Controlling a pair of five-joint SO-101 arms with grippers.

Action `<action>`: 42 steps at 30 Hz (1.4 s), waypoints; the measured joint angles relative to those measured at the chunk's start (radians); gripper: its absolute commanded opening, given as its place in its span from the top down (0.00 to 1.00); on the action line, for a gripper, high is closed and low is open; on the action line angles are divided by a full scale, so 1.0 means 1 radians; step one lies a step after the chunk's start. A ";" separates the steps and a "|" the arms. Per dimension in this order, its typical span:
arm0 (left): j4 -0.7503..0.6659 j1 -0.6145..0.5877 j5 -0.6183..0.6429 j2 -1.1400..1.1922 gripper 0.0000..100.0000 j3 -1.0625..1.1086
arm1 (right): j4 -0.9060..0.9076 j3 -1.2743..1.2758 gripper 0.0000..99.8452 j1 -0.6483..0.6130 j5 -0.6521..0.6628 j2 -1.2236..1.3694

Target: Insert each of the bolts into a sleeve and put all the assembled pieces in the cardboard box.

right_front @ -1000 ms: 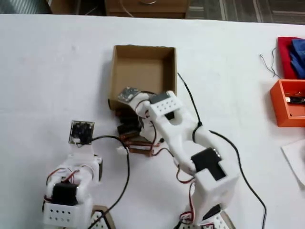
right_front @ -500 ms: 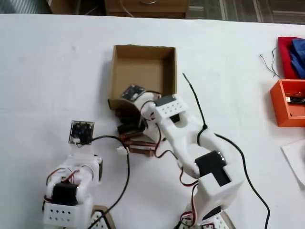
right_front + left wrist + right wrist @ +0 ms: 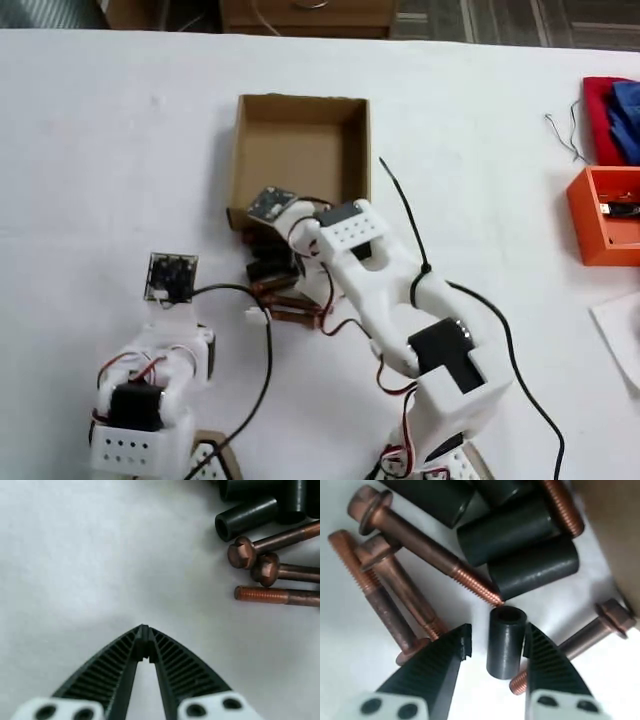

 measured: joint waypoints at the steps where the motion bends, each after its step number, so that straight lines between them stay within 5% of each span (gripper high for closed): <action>1: 0.000 0.000 0.000 0.000 0.97 0.000 | 0.000 -0.002 0.90 0.002 0.000 0.000; 4: 0.000 0.000 0.000 0.000 0.97 0.000 | 0.000 -0.002 0.99 0.020 0.000 0.003; 16: 0.000 0.000 0.000 0.000 0.97 0.000 | 0.037 0.025 0.98 0.028 -0.002 -0.068; 33: 0.000 0.000 0.000 0.000 0.97 0.000 | 0.164 0.315 0.98 0.031 0.000 -1.137; 42: 0.000 0.021 0.000 0.000 0.97 0.000 | 0.226 0.321 0.98 0.279 -0.069 -1.286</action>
